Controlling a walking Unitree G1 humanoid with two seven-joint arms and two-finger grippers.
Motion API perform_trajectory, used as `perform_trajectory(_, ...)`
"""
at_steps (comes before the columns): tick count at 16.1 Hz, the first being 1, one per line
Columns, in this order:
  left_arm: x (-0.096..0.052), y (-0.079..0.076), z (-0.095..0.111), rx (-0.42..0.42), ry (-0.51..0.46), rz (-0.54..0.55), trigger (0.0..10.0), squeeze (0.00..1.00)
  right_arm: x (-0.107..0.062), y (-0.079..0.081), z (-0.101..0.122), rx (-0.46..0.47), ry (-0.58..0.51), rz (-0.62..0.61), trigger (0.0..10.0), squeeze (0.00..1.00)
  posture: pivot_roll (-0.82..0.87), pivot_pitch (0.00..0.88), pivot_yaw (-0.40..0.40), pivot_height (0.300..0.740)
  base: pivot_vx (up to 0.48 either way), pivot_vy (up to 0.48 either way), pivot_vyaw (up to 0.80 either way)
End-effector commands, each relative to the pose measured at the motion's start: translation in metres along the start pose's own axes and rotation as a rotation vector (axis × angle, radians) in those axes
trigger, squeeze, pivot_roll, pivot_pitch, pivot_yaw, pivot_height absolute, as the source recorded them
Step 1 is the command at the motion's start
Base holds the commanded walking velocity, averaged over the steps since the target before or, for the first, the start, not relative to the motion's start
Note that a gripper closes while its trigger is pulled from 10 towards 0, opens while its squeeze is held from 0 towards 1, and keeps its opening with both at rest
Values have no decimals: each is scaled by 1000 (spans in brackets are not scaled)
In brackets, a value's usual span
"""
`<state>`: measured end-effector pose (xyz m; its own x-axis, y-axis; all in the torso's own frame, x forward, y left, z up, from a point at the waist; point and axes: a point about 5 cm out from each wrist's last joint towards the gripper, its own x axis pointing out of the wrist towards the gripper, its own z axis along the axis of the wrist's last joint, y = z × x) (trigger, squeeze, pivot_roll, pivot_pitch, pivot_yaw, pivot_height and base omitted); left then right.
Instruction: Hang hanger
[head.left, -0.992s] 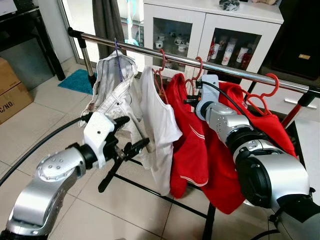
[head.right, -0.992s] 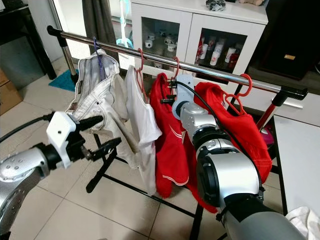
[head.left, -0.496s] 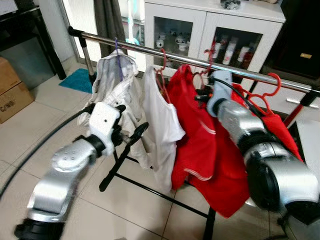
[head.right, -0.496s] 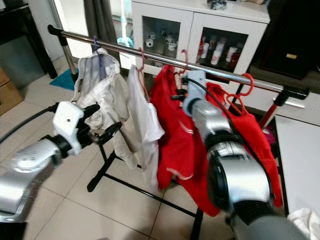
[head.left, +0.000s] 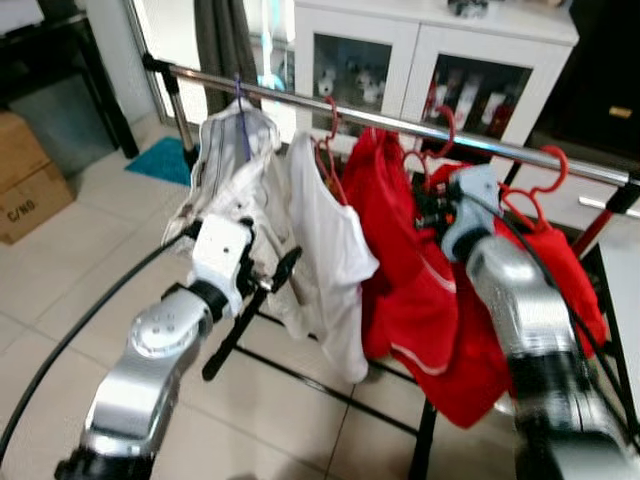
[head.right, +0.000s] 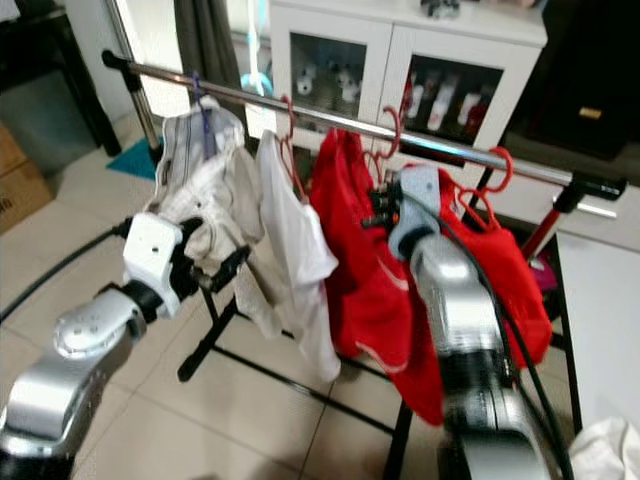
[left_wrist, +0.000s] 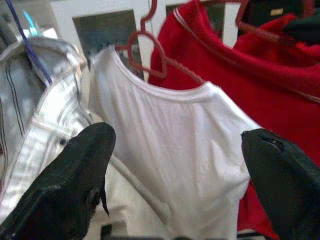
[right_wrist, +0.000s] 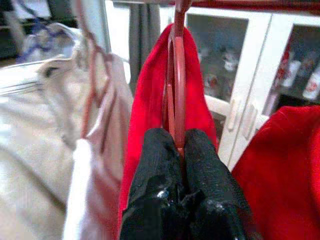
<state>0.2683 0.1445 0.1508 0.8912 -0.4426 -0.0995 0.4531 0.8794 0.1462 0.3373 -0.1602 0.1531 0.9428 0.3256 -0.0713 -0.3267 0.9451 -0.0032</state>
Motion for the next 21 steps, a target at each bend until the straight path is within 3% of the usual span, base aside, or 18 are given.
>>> perform_trajectory(1, -3, 0, 2, -6, -18, 16, 10000, 0, -7, 7, 13, -3, -64, 38, 0, 0, -67, 0, 7, 740, 0, 0, 0)
perform_trajectory(3, -8, -1, -3, 4, -10, 39, 10000, 0, -31, 18, -9, 24, -22, 35, 0, 0, -65, 7, -11, 740, 0, 0, 0)
perform_trajectory(7, -13, -1, -6, 0, -4, 70, 10000, 0, -57, 29, -35, 19, 82, -15, 0, 0, -64, 8, -11, 740, 0, 0, 0)
perform_trajectory(8, -16, -1, -7, -7, -1, 81, 10000, 0, -65, 28, -46, 11, 129, -85, 9843, 0, -58, 11, -17, 740, 0, 0, 0)
perform_trajectory(11, -19, -3, -8, 14, -5, 83, 10000, 0, -73, 25, -53, 17, 176, -113, 10000, 0, -54, 12, -24, 740, 0, 0, 0)
perform_trajectory(21, -17, -1, -6, 12, -6, 64, 10000, 0, -79, 35, -55, 105, 195, -132, 10000, 0, -55, 18, -2, 740, 0, 0, -703)
